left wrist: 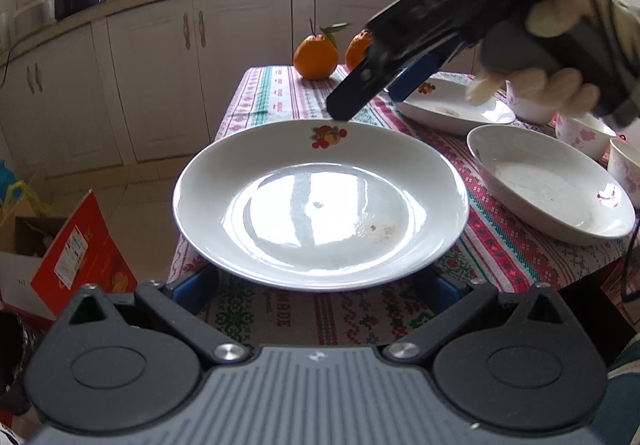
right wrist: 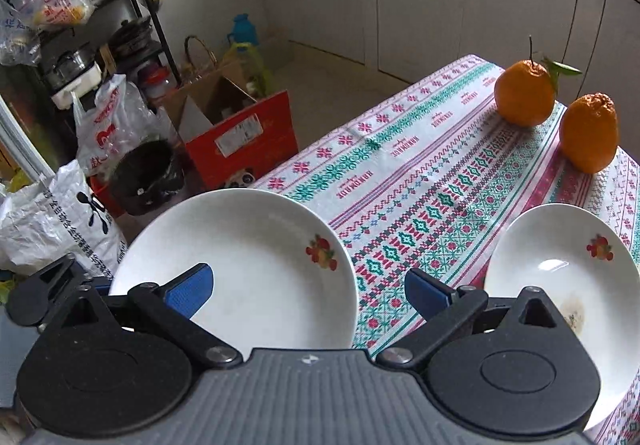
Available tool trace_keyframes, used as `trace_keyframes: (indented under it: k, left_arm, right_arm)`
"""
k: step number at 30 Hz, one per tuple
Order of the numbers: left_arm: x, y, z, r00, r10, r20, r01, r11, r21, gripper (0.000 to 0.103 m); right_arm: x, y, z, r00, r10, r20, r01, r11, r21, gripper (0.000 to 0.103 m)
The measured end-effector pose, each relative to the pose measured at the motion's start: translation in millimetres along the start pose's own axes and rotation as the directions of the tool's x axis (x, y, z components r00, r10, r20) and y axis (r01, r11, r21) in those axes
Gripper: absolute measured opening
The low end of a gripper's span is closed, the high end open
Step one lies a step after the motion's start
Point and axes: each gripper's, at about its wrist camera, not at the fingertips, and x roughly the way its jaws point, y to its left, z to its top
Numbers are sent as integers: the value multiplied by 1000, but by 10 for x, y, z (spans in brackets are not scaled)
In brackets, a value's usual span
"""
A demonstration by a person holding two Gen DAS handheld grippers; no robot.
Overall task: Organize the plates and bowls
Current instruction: 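Close the right gripper on the white plate's rim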
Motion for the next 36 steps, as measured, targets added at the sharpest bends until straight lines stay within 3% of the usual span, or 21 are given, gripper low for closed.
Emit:
trace_keyframes:
  k: [16,24,36]
  left_arm:
    - [17,73,33,999,-37,-9,37,999,15,102]
    - [-3,101,44,998,-56,-12,56,998,30,102]
    - [1,110,75,997,-73,-29,74,996,45,101]
  right_arm:
    - [404,-66,103,987,131,-98,-137,989,-54,103]
    - [560,-146,198,965,229,-130,-235,971,-36,89]
    - [636,-235,260,935,326,-137,-330,944,-9,83]
